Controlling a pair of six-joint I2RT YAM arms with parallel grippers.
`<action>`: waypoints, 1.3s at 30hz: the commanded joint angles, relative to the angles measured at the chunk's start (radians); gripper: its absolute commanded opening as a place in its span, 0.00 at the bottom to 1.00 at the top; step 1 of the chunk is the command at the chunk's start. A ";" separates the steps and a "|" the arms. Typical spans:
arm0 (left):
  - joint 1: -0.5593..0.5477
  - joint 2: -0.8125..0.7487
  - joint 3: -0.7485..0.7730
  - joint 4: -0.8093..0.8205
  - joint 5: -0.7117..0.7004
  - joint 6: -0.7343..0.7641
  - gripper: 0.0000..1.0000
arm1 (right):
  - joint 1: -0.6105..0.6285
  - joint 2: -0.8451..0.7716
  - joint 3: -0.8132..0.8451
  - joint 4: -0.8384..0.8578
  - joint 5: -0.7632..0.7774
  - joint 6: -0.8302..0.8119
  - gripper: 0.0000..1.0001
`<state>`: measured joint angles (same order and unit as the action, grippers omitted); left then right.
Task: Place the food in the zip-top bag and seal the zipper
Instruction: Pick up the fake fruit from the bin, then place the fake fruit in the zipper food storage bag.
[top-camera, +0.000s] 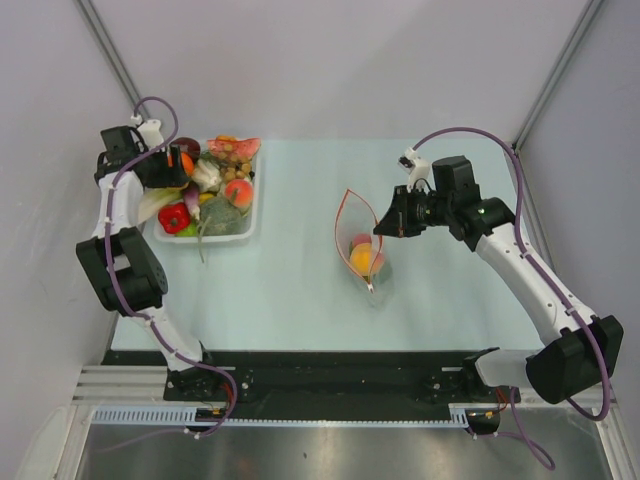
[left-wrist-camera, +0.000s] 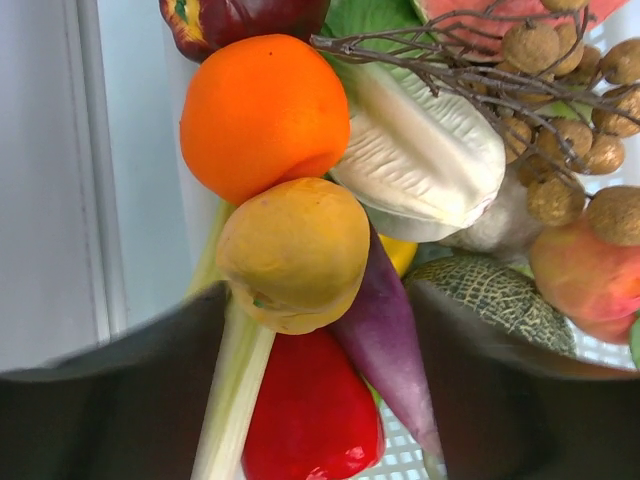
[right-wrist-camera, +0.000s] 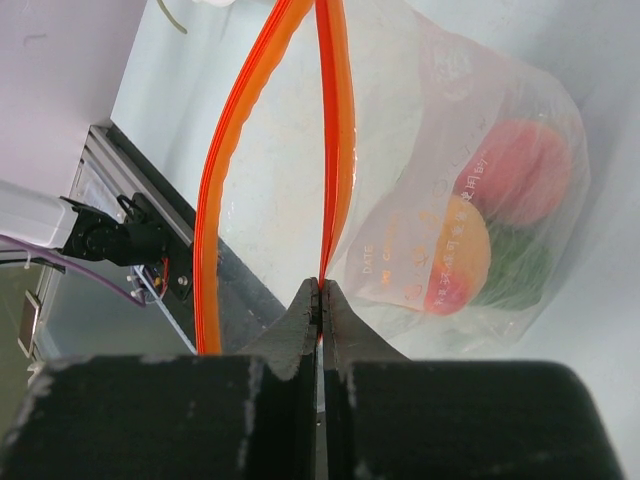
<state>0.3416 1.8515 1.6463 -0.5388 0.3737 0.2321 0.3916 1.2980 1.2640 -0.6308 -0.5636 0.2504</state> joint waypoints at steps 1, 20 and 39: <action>-0.001 -0.028 0.052 0.000 0.007 -0.010 0.87 | 0.004 -0.012 0.001 0.023 0.008 -0.014 0.00; -0.006 0.083 0.126 -0.015 0.010 -0.001 0.84 | 0.006 -0.002 0.003 0.023 0.014 -0.016 0.00; -0.255 -0.430 -0.045 -0.111 0.221 0.044 0.47 | 0.004 -0.008 -0.008 0.033 0.007 0.000 0.00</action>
<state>0.2420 1.6409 1.6409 -0.6281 0.4706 0.2562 0.3916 1.2980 1.2613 -0.6300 -0.5564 0.2501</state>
